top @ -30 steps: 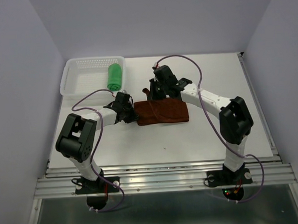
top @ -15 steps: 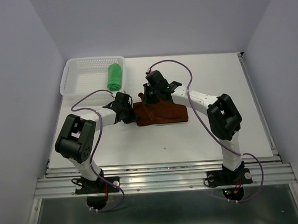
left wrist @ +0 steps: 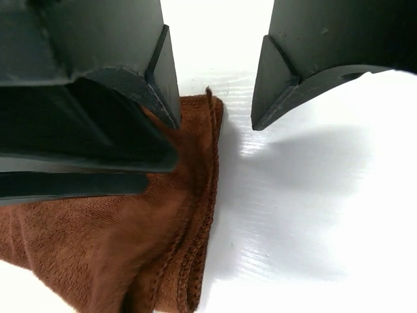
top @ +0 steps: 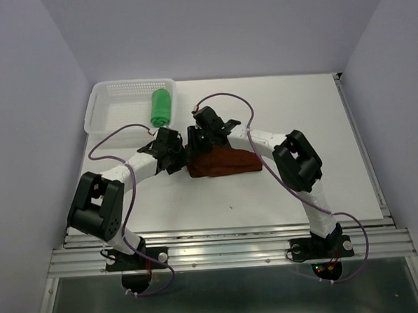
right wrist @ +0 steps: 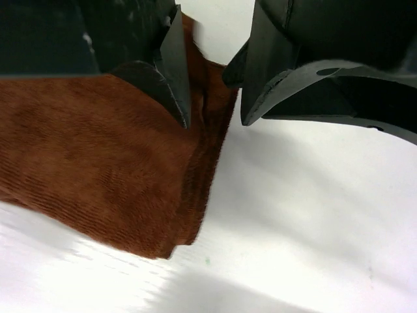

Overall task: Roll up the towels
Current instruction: Fold the towel

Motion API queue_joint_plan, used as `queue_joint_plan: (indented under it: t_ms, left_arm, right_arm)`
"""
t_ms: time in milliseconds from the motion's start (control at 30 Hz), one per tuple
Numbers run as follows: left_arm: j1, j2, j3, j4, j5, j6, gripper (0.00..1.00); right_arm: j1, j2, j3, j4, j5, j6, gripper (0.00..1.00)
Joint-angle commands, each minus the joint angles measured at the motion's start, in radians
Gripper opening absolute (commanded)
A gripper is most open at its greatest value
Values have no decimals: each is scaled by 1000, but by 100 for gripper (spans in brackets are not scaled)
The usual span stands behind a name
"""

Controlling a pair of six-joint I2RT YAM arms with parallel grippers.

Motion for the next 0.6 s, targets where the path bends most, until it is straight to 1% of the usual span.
queue_joint_plan:
  t_ms: [0,67,100,167,233,300,333,367,433,467,500,567]
  left_arm:
    - [8,-75,-14,-58,-72,-9,58]
    - [8,-95,-27,-80,-80,-17,58]
    - [8,-122,-31,-96,-86,-20,59]
    - [8,-153,-53,-110,-98,-26,62]
    - [8,-199,-65,-125,-112,-29,63]
    - [8,-225,-79,-136,-104,-20,72]
    - [8,-243,-79,-143,-100,-17,76]
    - [8,-251,-77,-142,-74,-9,83]
    - [8,-269,-74,-142,-49,-6,91]
    - [3,-276,-71,-125,-34,-4,94]
    - [0,-282,-65,-116,-17,-8,99]
    - [-23,-290,-41,-91,5,-11,99]
  right_arm:
    - [11,16,70,44,-84,9,46]
    - [11,16,78,45,-108,6,51]
    - [11,13,82,45,-118,0,55]
    - [11,-7,81,45,-118,-11,57]
    - [11,-30,73,45,-104,-35,62]
    - [11,-73,66,44,-81,-58,69]
    - [11,-90,55,44,-64,-84,88]
    - [-1,-107,44,44,-58,-91,100]
    - [-52,-170,7,44,-52,-89,100]
    - [-77,-193,-43,45,-52,-88,100]
    - [-133,-237,-74,47,-53,-88,100]
    - [-196,-276,-162,53,-58,-101,100]
